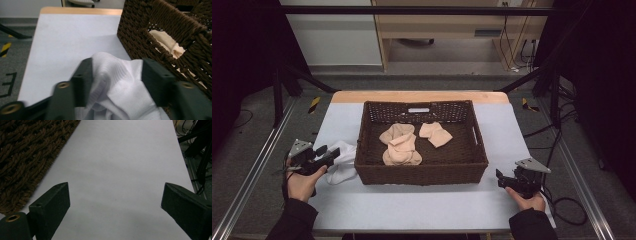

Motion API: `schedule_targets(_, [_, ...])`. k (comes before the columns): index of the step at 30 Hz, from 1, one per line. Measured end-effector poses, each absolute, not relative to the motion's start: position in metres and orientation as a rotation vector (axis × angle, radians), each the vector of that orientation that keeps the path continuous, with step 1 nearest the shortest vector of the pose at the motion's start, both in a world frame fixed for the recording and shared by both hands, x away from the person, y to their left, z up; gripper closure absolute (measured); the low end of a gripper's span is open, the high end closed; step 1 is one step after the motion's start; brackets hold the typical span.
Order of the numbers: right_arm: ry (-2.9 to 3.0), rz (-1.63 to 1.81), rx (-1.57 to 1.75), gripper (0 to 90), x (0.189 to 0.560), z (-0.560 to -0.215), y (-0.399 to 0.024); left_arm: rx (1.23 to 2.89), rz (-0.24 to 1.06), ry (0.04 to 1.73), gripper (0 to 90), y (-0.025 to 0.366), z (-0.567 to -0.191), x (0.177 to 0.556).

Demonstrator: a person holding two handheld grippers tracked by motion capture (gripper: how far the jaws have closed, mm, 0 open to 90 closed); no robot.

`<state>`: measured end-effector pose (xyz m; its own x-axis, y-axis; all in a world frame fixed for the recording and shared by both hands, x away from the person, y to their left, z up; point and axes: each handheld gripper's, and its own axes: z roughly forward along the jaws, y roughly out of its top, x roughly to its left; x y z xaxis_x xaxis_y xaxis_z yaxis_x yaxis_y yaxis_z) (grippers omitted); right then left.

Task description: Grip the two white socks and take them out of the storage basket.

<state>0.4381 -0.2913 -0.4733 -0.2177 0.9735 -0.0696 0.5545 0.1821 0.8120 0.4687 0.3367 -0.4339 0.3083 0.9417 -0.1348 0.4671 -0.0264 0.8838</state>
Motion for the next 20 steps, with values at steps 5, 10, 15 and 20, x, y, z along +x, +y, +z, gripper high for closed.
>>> schedule_targets(5, [1.855,0.892,1.436,8.6,0.438,-0.473,-0.292,1.641,0.660,1.299,22.1,0.346,-0.433,0.457])
schedule_targets(10, [1.856,0.890,1.439,8.5,0.437,-0.473,-0.292,1.667,0.631,1.295,16.4,0.355,-0.437,0.442])
schedule_targets(15, [1.853,0.895,1.445,8.5,0.436,-0.473,-0.294,1.726,0.610,1.304,13.4,0.361,-0.448,0.427])
schedule_targets(20, [1.850,0.888,1.458,7.9,0.434,-0.474,-0.297,1.804,0.609,1.334,12.6,0.365,-0.459,0.420])
